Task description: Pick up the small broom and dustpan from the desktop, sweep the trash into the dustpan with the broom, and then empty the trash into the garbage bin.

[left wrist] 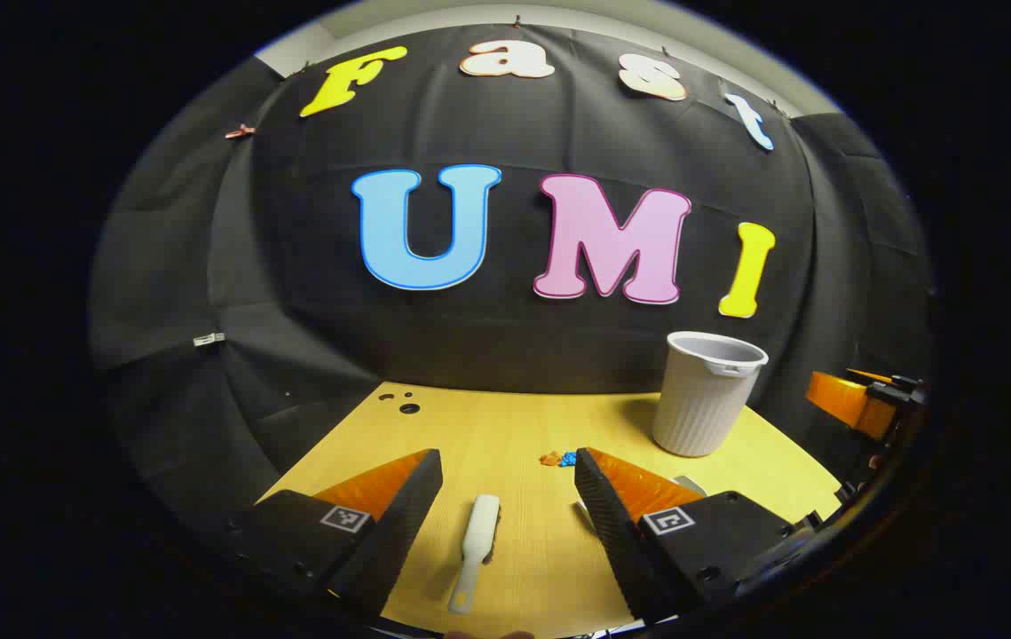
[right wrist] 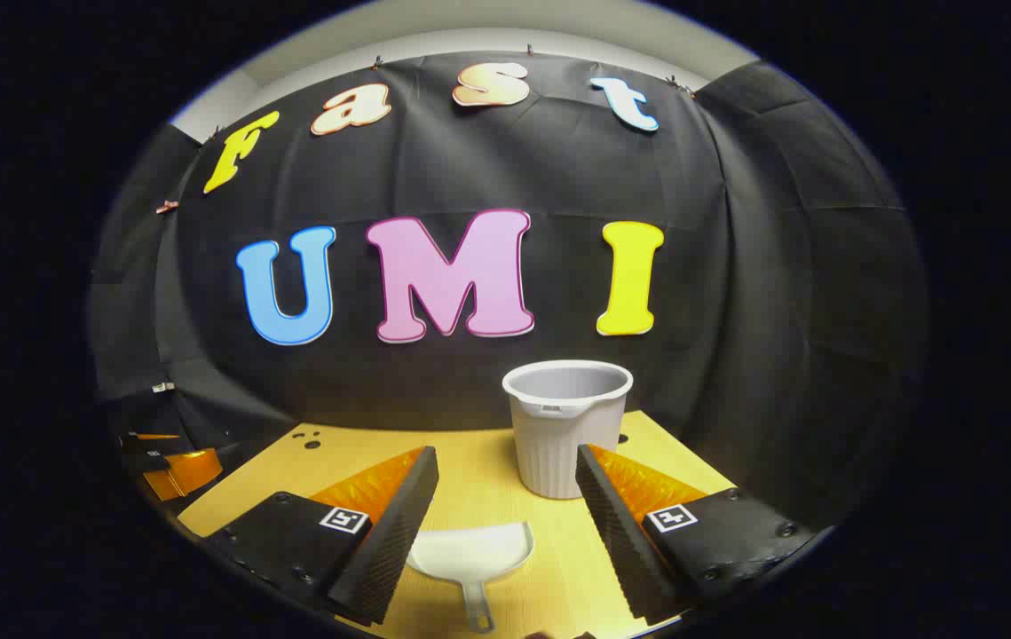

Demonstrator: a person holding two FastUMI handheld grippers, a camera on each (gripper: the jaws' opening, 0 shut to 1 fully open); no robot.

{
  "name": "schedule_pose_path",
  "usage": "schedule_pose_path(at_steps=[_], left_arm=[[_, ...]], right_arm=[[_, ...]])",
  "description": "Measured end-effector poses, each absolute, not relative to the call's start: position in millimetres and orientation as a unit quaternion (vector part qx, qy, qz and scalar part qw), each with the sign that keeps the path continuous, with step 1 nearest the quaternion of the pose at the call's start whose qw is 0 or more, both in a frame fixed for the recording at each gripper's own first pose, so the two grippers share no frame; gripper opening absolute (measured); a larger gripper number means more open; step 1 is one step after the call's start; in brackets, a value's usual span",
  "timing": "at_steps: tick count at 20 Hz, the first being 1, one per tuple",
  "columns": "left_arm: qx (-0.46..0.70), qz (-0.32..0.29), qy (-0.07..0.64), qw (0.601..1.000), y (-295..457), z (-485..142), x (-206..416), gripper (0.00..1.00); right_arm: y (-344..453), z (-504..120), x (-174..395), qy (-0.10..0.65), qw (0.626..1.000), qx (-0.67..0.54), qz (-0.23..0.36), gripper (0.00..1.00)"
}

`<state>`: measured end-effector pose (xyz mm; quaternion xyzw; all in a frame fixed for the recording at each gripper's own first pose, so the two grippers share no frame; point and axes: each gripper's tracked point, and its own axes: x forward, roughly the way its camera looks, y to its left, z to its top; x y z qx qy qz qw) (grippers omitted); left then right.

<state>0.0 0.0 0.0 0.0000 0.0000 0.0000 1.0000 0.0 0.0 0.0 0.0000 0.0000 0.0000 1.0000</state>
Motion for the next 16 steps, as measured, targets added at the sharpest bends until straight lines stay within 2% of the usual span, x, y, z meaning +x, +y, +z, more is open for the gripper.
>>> schedule_pose_path(at_steps=[4,16], left_arm=[[0.023,-0.030,0.004,0.999,7,-10,2,0.96],[0.004,-0.016,0.061,0.998,33,-51,-6,0.96]], right_arm=[[14,-13,-4,0.019,1.000,0.004,-0.012,0.97],[58,-77,-5,0.113,0.993,0.004,0.032,0.99]])
